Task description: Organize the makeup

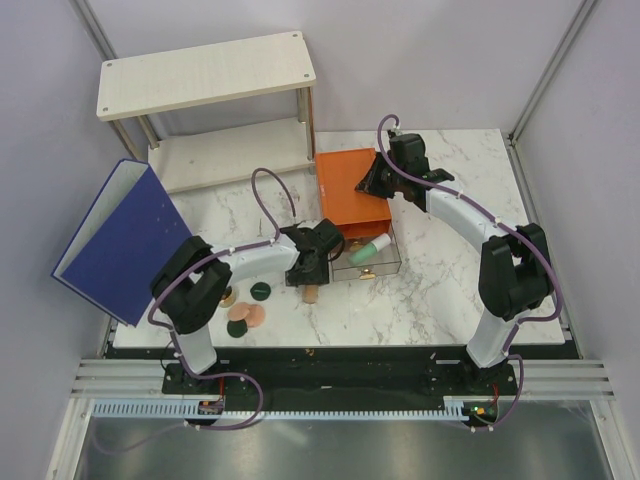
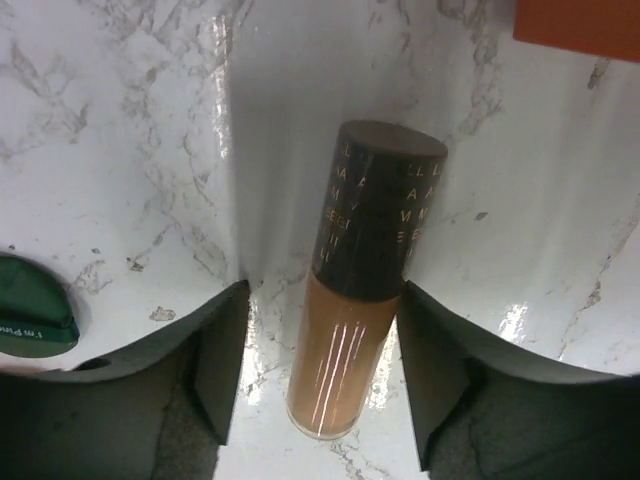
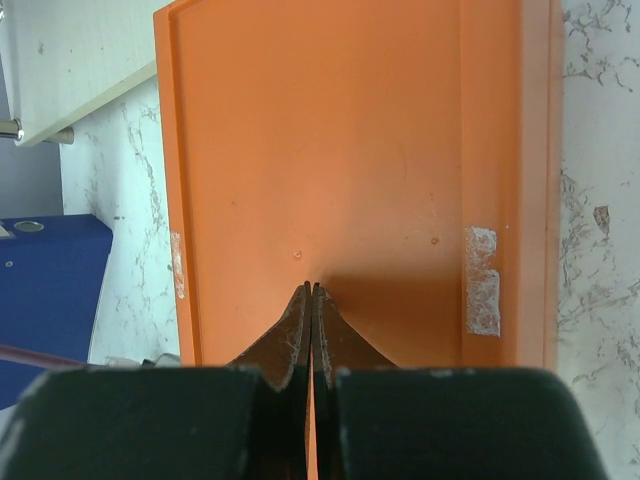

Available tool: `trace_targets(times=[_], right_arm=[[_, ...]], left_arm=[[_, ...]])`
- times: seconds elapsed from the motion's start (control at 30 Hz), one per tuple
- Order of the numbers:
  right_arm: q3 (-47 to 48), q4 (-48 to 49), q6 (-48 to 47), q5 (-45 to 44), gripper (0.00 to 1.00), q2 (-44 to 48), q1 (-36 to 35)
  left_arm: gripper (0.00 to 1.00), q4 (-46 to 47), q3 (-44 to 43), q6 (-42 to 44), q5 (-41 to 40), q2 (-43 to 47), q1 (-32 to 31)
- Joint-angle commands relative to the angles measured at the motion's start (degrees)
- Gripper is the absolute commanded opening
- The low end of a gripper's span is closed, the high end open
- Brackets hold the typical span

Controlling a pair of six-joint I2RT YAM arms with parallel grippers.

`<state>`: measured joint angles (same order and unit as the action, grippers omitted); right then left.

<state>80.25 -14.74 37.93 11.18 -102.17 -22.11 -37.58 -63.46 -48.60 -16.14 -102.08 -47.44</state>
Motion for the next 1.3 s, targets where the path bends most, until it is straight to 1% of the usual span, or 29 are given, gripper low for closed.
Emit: trace_targets(times=[0.0,0.03,0.07,0.2,0.33,0.4,0.47,0.57,0.6,0.67,0.7,0.73,0.77,0.8,0.87,1.0,1.27], right_arm=[[-2.2,-5.3,-0.8,-0.1,0.0,-1.0,-0.2],[-2.2,-5.2,-0.8,0.1,0.0,-1.0,-0.1],[-2.1,-5.3,-0.9,0.1,0.0,-1.1,-0.1],[-1.9,-5.4,-1.0,0.4,0.0,-1.3,-0.2],[-1.7,-5.4,-1.1,0.4,0.0,-1.4,-0.2],[-1.6,-5.4,-1.3,0.2,0.0,-1.5,-0.2],[-1.3,-5.4,-1.2,0.3,0.0,-1.6,-0.2],[-1.3,-5.4,-1.3,0.5,0.0,-1.9,-0.2],[-1.2,-5.4,-1.4,0.7,0.0,-1.9,-0.2],[-1.3,-5.3,-1.3,0.7,0.0,-2.1,-0.2],[-1.3,-5.3,-1.3,0.9,0.0,-2.2,-0.2],[-1.3,-5.2,-1.1,0.9,0.0,-2.2,-0.2],[-1.3,-5.2,-1.1,1.0,0.0,-2.2,-0.2],[-1.3,-5.3,-1.2,1.0,0.0,-2.3,-0.3],[-1.2,-5.2,-1.2,1.1,0.0,-2.3,-0.2],[-1.2,-5.3,-1.2,1.2,0.0,-2.4,-0.2],[-2.5,-5.2,-1.1,1.4,0.0,-2.5,-0.2]], left_arm=[[0.4,-0.7,-0.1,3.0,0.6,-3.1,-0.1],[0.2,-0.7,0.3,2.5,0.7,-3.0,-0.1],[0.02,-0.7,0.8,2.2,0.7,-2.9,0.0],[0.02,-0.9,5.4,-0.5,-1.0,0.3,0.0],[0.02,-3.0,8.4,-2.6,-3.5,7.3,0.0],[0.02,-3.9,8.7,-2.6,-4.7,12.4,-0.1],[0.02,-5.3,7.9,-1.8,-5.4,16.8,-0.1],[0.02,-5.6,4.8,1.3,-5.3,20.8,-0.1],[0.02,-5.4,2.6,3.7,-5.4,22.9,-0.1],[0.02,-4.9,0.0,6.7,-5.7,24.4,-0.1],[0.02,-4.4,-2.4,10.2,-6.0,25.3,0.0],[0.02,-3.6,-3.5,12.7,-5.7,25.6,-0.1],[0.02,-1.5,-4.6,16.9,-3.0,26.0,-0.2],[0.02,1.0,-5.3,22.6,-2.1,26.1,-0.1],[0.02,1.8,-8.0,27.8,-1.1,25.2,-0.2],[0.02,2.5,-13.2,34.7,0.3,21.4,-0.2],[0.05,4.8,-24.5,43.5,5.1,9.8,-1.5]])
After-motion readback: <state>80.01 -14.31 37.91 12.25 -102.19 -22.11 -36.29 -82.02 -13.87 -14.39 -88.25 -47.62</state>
